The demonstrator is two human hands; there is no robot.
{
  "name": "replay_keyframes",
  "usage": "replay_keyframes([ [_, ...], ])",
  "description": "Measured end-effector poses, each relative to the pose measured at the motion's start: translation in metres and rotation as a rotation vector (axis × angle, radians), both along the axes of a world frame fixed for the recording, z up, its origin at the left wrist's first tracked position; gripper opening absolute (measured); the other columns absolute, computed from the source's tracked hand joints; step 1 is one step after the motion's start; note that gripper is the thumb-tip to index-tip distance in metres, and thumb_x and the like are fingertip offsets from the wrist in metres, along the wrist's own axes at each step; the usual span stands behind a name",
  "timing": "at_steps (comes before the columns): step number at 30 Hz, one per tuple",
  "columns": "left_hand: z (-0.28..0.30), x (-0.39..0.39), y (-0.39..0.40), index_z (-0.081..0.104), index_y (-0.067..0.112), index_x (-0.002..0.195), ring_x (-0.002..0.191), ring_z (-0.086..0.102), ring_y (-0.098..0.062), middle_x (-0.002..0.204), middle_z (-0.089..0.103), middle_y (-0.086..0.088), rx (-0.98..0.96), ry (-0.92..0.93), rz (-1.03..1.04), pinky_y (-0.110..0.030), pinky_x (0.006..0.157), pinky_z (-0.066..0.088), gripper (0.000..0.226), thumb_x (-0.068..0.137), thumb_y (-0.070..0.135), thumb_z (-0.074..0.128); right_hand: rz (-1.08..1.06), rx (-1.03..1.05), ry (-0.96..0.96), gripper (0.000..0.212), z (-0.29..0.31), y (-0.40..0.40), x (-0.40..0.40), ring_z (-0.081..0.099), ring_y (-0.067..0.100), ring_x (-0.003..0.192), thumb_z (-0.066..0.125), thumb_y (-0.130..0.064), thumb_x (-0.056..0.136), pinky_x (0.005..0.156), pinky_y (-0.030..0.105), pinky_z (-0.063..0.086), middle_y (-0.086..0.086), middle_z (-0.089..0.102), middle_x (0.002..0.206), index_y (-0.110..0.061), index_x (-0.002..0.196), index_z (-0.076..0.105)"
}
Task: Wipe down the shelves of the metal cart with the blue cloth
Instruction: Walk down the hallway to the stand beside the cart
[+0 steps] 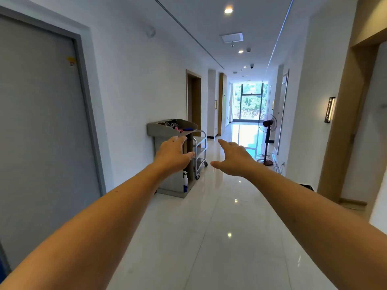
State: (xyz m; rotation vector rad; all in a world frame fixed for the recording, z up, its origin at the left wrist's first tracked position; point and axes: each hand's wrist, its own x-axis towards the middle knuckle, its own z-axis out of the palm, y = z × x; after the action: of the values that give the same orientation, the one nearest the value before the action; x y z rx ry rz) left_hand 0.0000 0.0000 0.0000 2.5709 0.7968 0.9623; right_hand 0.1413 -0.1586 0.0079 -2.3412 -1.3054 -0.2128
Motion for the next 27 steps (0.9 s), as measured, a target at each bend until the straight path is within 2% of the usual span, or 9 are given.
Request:
replay_keyframes([
  [6, 0.015, 0.096, 0.042, 0.039, 0.024, 0.149, 0.137, 0.041, -0.031, 0.15, 0.044, -0.006, -0.024, -0.019, 0.025, -0.047, 0.105, 0.041, 0.066, 0.091, 0.045, 0.064, 0.002, -0.034, 0.009, 0.087, 0.015, 0.048, 0.105, 0.034, 0.037, 0.142, 0.068, -0.053, 0.088, 0.11, 0.054, 0.037, 0.009, 0.029, 0.161, -0.027, 0.156, 0.02],
  [10, 0.011, 0.148, 0.075, 0.035, 0.025, 0.152, 0.143, 0.033, -0.032, 0.158, 0.035, -0.006, -0.045, 0.036, 0.055, -0.05, 0.11, 0.036, 0.069, 0.092, 0.046, 0.063, 0.009, -0.051, 0.004, 0.085, 0.012, 0.083, 0.162, 0.031, 0.037, 0.144, 0.067, -0.054, 0.089, 0.112, 0.055, 0.034, 0.008, 0.029, 0.161, -0.028, 0.156, 0.021],
  [16, 0.0, 0.218, 0.131, 0.035, 0.023, 0.152, 0.142, 0.034, -0.03, 0.157, 0.037, -0.006, -0.051, 0.064, 0.042, -0.048, 0.11, 0.036, 0.069, 0.093, 0.043, 0.064, 0.0, -0.048, 0.014, 0.083, -0.004, 0.141, 0.227, 0.037, 0.037, 0.141, 0.067, -0.055, 0.088, 0.107, 0.053, 0.04, 0.008, 0.034, 0.159, -0.028, 0.154, 0.025],
  [22, -0.006, 0.282, 0.213, 0.037, 0.023, 0.15, 0.139, 0.038, -0.03, 0.154, 0.039, -0.006, 0.001, 0.088, 0.003, -0.045, 0.105, 0.04, 0.068, 0.092, 0.043, 0.065, -0.024, -0.041, 0.016, 0.084, -0.009, 0.218, 0.284, 0.037, 0.037, 0.141, 0.068, -0.054, 0.087, 0.108, 0.052, 0.039, 0.009, 0.035, 0.158, -0.027, 0.154, 0.026],
  [25, -0.005, 0.311, 0.271, 0.04, 0.022, 0.148, 0.133, 0.044, -0.028, 0.15, 0.044, -0.007, 0.019, 0.088, -0.018, -0.039, 0.098, 0.041, 0.066, 0.091, 0.044, 0.064, -0.036, -0.048, 0.018, 0.084, -0.01, 0.268, 0.31, 0.034, 0.037, 0.142, 0.068, -0.053, 0.088, 0.11, 0.052, 0.037, 0.01, 0.033, 0.158, -0.025, 0.155, 0.024],
  [27, -0.001, 0.33, 0.31, 0.038, 0.023, 0.149, 0.138, 0.039, -0.029, 0.154, 0.04, -0.007, 0.003, 0.112, -0.023, -0.044, 0.105, 0.039, 0.066, 0.092, 0.044, 0.063, -0.049, -0.062, 0.031, 0.084, -0.006, 0.301, 0.328, 0.033, 0.037, 0.143, 0.067, -0.052, 0.089, 0.111, 0.052, 0.036, 0.011, 0.031, 0.159, -0.024, 0.155, 0.023],
])
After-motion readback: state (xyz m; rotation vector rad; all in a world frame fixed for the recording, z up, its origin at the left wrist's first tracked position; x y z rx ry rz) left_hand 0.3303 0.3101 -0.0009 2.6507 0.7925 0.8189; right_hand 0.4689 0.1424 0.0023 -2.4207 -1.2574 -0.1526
